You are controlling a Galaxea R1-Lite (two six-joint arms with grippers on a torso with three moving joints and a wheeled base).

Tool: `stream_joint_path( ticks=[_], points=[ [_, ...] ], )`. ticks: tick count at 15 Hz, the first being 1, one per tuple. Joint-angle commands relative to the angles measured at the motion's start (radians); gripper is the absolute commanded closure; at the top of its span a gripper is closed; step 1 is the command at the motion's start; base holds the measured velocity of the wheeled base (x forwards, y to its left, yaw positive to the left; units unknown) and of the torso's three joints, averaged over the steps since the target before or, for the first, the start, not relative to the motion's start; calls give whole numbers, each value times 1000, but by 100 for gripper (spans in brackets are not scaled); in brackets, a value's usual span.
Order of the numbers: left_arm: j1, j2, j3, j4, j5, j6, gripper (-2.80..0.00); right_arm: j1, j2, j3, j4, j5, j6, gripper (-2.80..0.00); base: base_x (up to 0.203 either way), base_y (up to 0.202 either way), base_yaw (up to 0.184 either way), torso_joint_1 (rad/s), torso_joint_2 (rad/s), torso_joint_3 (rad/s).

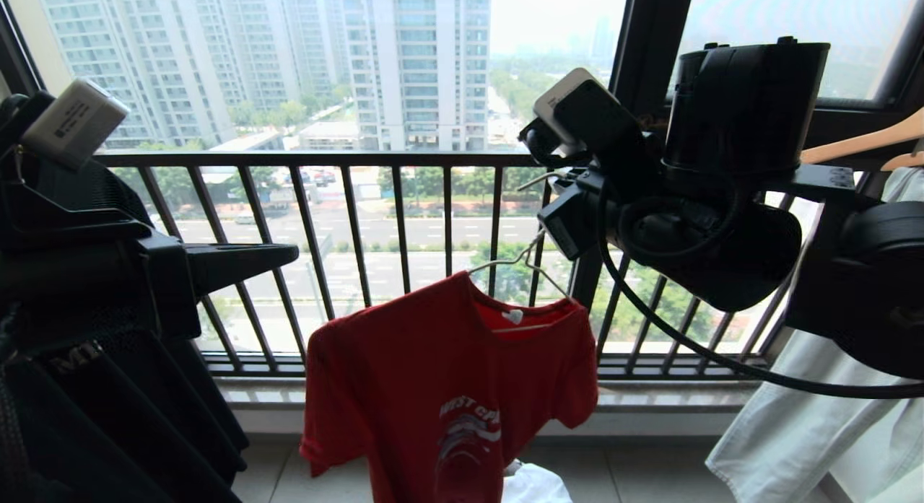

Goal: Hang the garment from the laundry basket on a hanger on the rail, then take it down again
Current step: Hang the clothes rack on the clothesline

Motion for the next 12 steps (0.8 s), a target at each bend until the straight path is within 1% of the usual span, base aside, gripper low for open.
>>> stream_joint_path(
  ticks=[1,2,3,4,5,7,8,10,11,12],
  points=[
    [-25,-16,-56,108,-4,13,0,14,-39,5,-2,-9,-39,0,0,0,0,0,0,0],
    [-36,-13,-90,201,-8,54,0,25,-42,5,-2,-9,-61,0,0,0,0,0,0,0],
    [-60,-9,-111,270,-11,108,0,30,-43,5,-2,-9,-78,0,0,0,0,0,0,0],
    [-95,-3,-132,340,-13,163,0,33,-43,5,-2,-9,-92,0,0,0,0,0,0,0],
    [-125,3,-149,408,-14,203,0,34,-42,5,0,-9,-107,0,0,0,0,0,0,0],
    [-141,28,-194,514,-12,331,0,36,-44,10,-1,-11,-137,0,0,0,0,0,0,0],
    [-142,24,-236,565,-13,362,0,37,-44,11,-2,-12,-147,0,0,0,0,0,0,0],
    [-146,14,-291,612,-13,381,0,37,-57,11,-6,-11,-158,0,0,0,0,0,0,0],
    [-147,19,-302,615,-13,384,-280,37,-80,13,-7,-7,-158,0,0,0,0,0,0,0],
    [-147,19,-307,614,-13,386,-280,37,-99,14,-7,1,-157,0,0,0,0,0,0,0]
  ],
)
